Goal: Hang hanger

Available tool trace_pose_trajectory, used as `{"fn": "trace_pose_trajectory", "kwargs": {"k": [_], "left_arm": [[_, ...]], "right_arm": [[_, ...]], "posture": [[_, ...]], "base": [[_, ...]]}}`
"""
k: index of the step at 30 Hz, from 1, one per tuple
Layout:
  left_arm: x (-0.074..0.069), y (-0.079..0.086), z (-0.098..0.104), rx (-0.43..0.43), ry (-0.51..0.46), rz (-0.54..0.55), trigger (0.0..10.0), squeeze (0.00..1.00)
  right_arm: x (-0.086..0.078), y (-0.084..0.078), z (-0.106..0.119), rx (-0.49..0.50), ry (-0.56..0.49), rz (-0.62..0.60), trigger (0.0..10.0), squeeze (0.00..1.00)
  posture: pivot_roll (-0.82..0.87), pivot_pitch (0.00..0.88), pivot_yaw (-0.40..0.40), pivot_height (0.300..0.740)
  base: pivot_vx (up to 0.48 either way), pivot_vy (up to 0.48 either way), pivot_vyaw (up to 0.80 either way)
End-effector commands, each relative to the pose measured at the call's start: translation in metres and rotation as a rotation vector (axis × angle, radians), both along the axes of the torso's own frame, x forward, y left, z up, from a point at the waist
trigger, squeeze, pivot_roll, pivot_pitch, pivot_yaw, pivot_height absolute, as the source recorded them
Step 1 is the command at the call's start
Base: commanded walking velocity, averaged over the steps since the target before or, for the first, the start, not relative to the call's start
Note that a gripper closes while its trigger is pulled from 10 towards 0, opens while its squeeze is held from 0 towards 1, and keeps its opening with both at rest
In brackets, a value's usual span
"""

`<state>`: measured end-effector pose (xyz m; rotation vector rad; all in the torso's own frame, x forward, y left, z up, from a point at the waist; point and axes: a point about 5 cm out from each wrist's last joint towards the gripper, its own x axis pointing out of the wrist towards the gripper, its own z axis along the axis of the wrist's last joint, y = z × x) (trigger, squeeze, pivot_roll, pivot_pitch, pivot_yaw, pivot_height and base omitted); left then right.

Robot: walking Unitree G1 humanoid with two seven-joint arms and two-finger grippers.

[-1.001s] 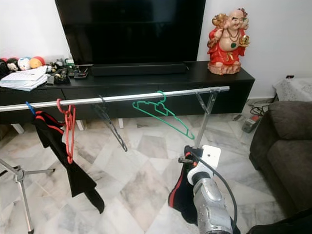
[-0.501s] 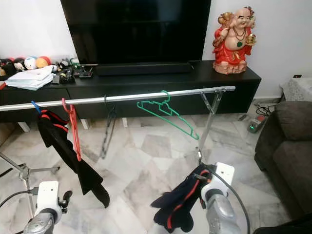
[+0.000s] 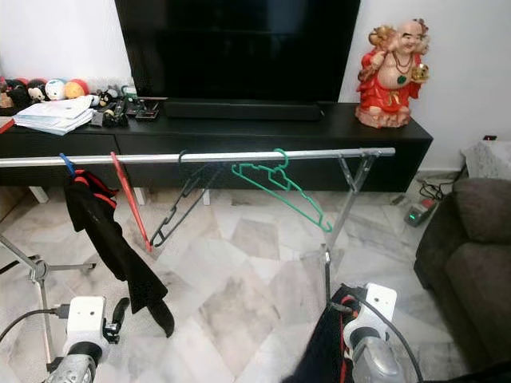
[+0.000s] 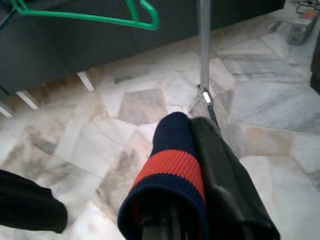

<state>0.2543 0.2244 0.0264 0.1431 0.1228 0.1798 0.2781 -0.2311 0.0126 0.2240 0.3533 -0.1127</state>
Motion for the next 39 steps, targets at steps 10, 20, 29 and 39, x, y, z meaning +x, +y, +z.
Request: {"fn": "trace_pose_trajectory", "kwargs": {"k": [10,20,29,39], "left_arm": [[-0.004,-0.004,0.007,0.012,0.022,-0.02,10.0,0.0],[0.001,-0.002,0.016,0.031,0.02,-0.038,10.0,0.0],[0.003,0.0,0.02,0.048,0.02,-0.03,10.0,0.0],[0.006,-0.005,0.026,0.066,-0.011,-0.039,10.0,0.0]], "right_arm": [[0.008,0.0,0.008,0.017,-0.055,0.001,10.0,0.0],[0.004,0.002,0.002,0.028,-0.042,-0.012,10.0,0.0],[0.004,0.002,0.002,0.039,-0.052,-0.016,10.0,0.0],[0.004,0.001,0.003,0.057,-0.079,-0.024,10.0,0.0]], "posture": [[0.05,0.0,0.005,0.74],[0.05,0.0,0.029,0.74],[0.05,0.0,0.031,0.74],[0.05,0.0,0.015,0.74]], "base": [[0.377,0.0,0.06],[0.37,0.0,0.0],[0.136,0.0,0.0],[0.0,-0.347,0.0]]}}
